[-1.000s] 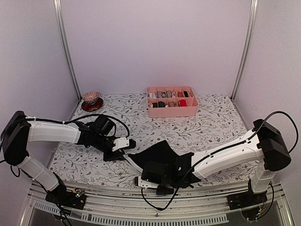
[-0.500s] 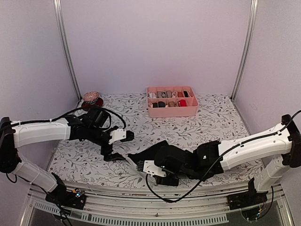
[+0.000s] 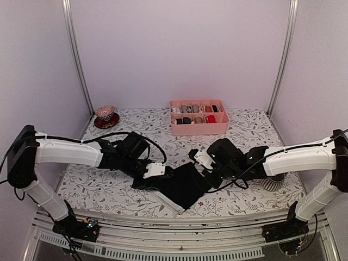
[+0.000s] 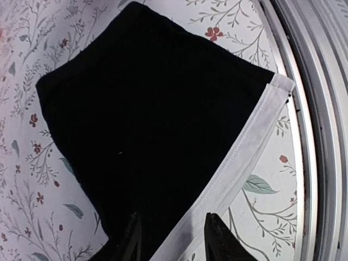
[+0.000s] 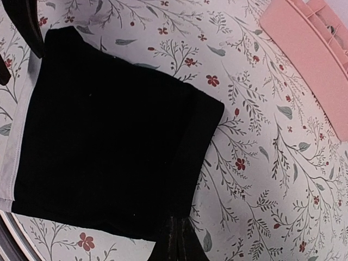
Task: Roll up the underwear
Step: Adjust the underwear at the center of the board.
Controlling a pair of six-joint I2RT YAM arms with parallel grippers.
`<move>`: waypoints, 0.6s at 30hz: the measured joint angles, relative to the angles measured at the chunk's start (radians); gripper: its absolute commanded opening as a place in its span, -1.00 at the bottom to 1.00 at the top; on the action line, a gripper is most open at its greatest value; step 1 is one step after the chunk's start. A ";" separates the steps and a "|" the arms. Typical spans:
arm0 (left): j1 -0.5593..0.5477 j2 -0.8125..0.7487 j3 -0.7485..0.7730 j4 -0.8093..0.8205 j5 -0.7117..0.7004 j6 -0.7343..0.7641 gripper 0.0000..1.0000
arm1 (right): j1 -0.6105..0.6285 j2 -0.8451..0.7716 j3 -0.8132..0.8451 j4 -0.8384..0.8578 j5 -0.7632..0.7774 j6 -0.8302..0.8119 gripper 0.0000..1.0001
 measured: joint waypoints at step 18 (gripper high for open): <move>-0.010 0.140 0.005 0.010 -0.073 -0.008 0.22 | -0.087 0.253 0.032 -0.002 -0.078 0.045 -0.95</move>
